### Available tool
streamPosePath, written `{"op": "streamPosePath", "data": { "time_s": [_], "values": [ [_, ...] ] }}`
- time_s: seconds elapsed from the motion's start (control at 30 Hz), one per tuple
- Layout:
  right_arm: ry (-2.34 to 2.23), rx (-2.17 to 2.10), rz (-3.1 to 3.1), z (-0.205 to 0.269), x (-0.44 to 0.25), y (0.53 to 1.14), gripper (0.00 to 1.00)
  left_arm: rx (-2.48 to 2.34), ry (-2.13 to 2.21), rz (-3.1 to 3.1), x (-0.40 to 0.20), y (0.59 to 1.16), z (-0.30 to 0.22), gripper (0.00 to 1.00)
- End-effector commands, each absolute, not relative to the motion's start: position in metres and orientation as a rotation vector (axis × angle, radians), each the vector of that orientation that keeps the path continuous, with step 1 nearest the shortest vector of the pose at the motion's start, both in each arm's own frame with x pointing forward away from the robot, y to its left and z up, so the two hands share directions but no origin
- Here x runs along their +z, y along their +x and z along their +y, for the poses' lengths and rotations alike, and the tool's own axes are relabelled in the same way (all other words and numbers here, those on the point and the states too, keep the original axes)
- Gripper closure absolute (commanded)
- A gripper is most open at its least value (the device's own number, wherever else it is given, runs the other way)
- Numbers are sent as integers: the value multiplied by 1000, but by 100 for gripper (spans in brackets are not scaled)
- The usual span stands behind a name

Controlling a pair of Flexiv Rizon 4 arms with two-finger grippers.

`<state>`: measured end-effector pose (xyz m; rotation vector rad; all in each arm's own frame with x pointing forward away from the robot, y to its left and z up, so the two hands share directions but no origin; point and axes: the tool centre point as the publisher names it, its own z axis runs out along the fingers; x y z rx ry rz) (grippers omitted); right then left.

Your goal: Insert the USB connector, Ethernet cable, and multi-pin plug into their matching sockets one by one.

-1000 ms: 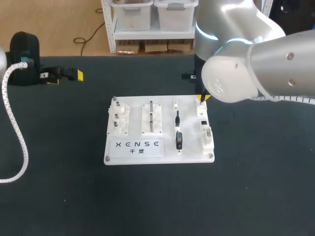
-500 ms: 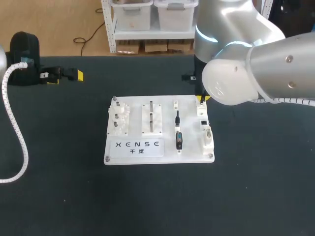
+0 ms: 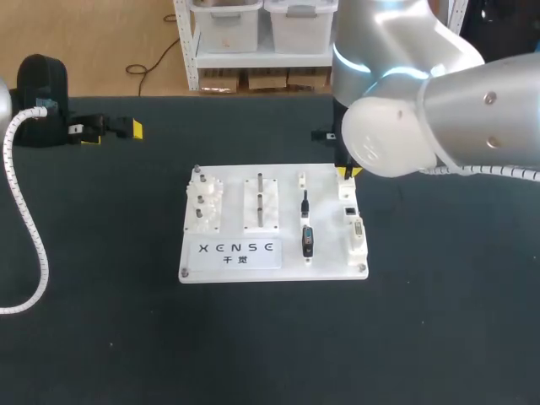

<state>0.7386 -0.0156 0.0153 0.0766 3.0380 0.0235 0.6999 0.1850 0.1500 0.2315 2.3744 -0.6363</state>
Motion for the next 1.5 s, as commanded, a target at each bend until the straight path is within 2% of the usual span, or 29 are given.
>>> {"op": "streamPosePath", "data": {
  "time_s": [0.03, 0.37, 0.5, 0.53, 1.0, 1.5],
  "values": [
    [89, 25, 3055, -20, 1, 739, 100, -636, 231, 2374, 150, 700, 185, 0],
    [101, 19, 3063, -21, 0, 740, 100, -636, 231, 2374, 150, 700, 185, 0],
    [71, 12, 3024, -18, 11, 740, 50, -636, 231, 2374, 150, 700, 185, 0],
    [65, 14, 3016, -17, 15, 740, 0, -636, 231, 2374, 150, 700, 185, 0],
    [-39, 96, 2932, 20, 58, 721, 0, -636, 231, 2374, 150, 700, 185, 0],
    [-102, 114, 2982, 47, 48, 687, 0, -636, 231, 2374, 150, 700, 185, 0]
  ]
}}
